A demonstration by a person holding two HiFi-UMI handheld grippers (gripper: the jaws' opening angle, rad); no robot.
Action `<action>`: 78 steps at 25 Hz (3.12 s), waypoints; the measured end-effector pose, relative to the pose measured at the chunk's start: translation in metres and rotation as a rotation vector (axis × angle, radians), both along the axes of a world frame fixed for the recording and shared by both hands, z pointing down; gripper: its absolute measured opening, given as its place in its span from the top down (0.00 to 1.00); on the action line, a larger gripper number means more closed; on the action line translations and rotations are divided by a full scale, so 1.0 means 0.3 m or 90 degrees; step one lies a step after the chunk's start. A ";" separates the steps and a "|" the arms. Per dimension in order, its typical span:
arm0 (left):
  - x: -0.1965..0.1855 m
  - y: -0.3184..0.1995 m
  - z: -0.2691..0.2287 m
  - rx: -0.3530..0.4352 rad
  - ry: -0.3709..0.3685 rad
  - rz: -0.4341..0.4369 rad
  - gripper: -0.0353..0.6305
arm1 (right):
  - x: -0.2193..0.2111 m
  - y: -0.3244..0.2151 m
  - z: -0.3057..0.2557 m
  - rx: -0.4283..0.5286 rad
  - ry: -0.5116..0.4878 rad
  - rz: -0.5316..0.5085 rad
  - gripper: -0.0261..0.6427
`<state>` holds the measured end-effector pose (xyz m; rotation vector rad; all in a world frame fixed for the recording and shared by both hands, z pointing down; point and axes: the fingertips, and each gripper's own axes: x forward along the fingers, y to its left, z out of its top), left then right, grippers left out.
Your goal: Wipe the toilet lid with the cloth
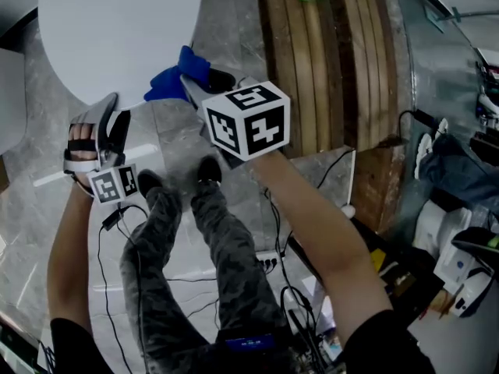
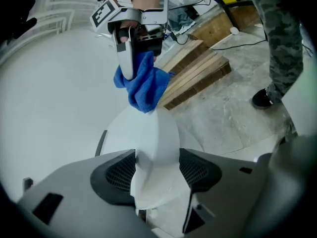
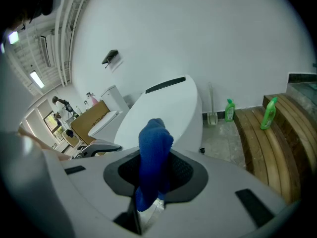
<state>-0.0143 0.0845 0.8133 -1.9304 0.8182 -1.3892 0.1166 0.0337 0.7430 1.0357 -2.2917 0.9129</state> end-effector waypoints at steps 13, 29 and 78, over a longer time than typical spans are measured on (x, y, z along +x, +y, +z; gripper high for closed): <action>0.014 0.012 -0.505 0.017 0.046 0.011 0.52 | 0.138 -0.010 -0.331 0.017 0.017 -0.015 0.81; -0.061 -0.206 -1.219 0.069 0.075 -0.079 0.53 | 0.120 -0.122 -0.923 0.081 -0.010 -0.004 0.81; -0.406 -1.572 -2.011 -0.016 0.240 -0.161 0.84 | -0.380 -1.111 -1.585 0.185 0.060 0.057 0.81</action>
